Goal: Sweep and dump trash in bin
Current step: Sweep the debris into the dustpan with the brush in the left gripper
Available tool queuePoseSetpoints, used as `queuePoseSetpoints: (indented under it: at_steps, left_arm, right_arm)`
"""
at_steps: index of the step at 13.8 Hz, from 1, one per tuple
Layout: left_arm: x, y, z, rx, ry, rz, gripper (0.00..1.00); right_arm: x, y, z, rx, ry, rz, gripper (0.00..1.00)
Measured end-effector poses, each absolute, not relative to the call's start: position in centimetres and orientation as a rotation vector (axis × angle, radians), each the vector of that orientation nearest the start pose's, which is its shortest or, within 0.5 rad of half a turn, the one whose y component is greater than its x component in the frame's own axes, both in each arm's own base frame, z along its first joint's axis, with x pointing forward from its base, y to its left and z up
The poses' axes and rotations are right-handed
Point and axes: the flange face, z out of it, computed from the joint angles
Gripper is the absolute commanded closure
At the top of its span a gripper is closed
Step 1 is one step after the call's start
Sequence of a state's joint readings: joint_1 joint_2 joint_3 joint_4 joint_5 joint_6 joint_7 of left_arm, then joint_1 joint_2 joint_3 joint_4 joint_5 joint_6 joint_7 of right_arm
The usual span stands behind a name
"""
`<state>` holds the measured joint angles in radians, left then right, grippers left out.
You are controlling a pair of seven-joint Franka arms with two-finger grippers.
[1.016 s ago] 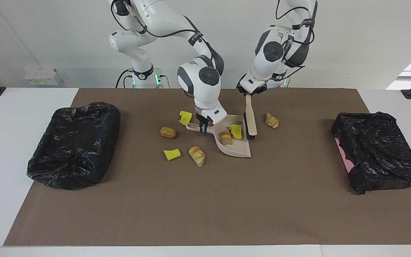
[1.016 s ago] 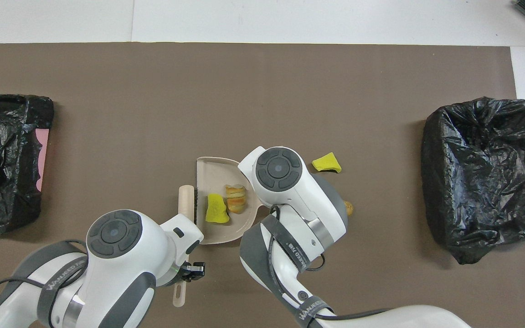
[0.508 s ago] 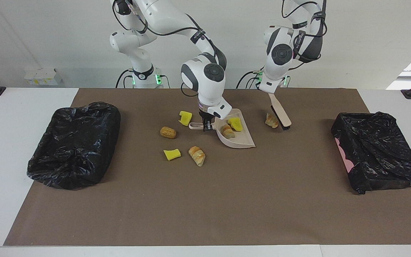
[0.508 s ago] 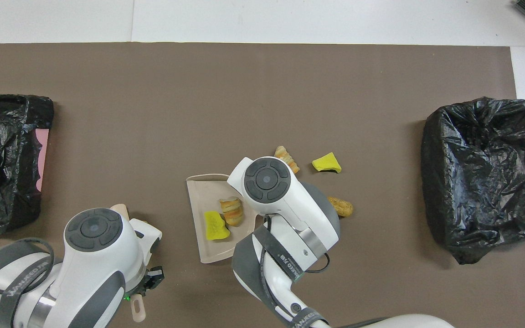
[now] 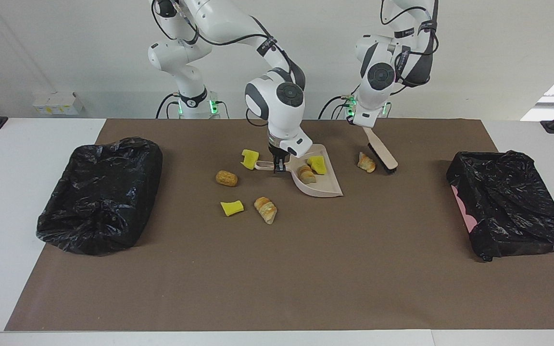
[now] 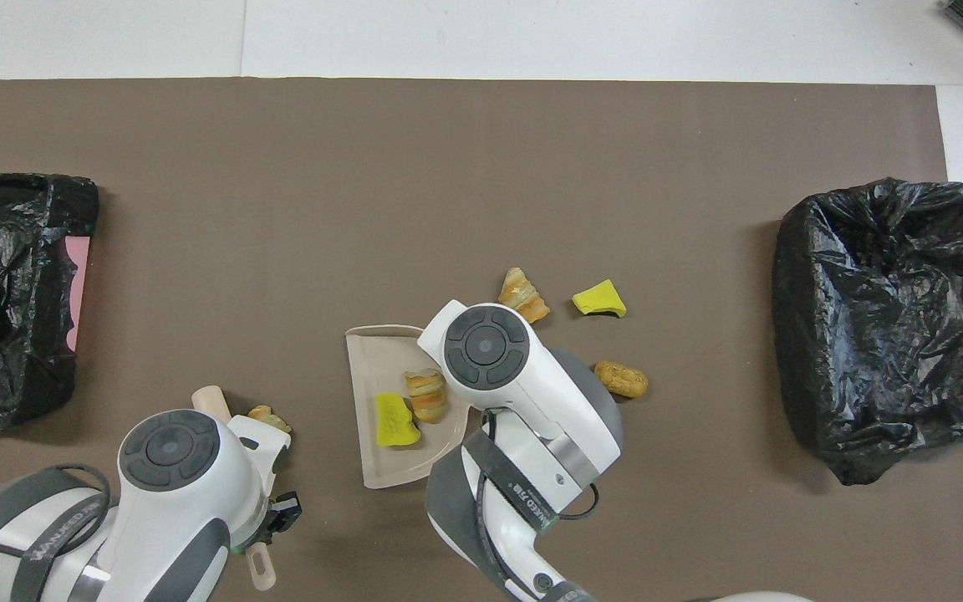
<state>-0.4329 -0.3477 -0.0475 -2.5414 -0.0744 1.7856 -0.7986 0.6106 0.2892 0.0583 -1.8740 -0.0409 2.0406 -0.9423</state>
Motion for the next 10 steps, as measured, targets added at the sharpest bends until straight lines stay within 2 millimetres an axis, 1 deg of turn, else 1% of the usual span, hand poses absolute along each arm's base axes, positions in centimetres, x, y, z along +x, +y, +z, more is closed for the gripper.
queuePoseSetpoints:
  at_steps: [3, 6, 8, 10]
  left_arm:
    - [32.6, -19.8, 36.8, -2.953, -0.520, 0.474, 1.00]
    - [32.6, -23.4, 36.7, -3.074, -0.481, 0.382, 1.00]
    - [32.0, -26.0, 36.3, -3.121, -0.422, 0.351, 1.00]
    - [31.7, -28.1, 36.4, -3.149, -0.356, 0.338, 1.00]
  right_arm:
    - [47.7, 37.5, 35.0, 2.188, 2.240, -0.196, 1.00]
    - [47.7, 37.6, 35.0, 2.206, 2.221, -0.196, 1.00]
    - [47.6, 37.6, 34.9, 2.225, 2.200, -0.195, 1.00]
    - [47.6, 37.5, 34.7, 2.246, 2.176, -0.197, 1.00]
